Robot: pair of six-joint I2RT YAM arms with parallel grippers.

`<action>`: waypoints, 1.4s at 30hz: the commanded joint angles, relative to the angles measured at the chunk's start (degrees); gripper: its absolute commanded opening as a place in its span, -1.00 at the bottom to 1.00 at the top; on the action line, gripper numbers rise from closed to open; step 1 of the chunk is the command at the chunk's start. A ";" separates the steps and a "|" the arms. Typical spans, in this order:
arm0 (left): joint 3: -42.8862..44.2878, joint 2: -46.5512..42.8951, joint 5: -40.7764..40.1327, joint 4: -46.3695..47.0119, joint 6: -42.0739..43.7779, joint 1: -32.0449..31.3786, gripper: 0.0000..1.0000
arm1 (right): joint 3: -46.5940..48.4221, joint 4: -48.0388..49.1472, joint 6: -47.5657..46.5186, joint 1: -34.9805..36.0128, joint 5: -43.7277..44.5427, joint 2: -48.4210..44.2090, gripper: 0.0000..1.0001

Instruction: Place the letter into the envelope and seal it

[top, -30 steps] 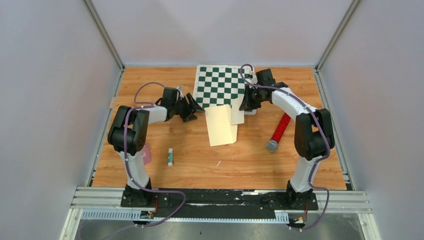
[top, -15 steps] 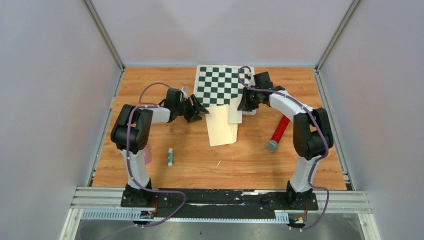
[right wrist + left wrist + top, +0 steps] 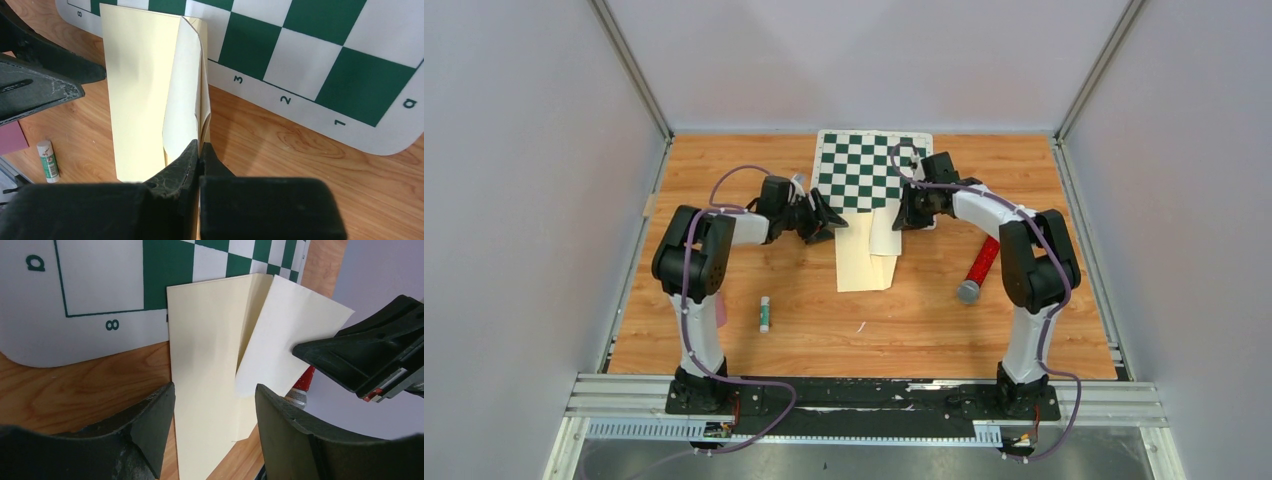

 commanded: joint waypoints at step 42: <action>0.26 3.10 -4.26 -4.05 0.38 -0.86 0.34 | -0.99 -4.23 -0.91 0.83 -11.53 1.95 -1.00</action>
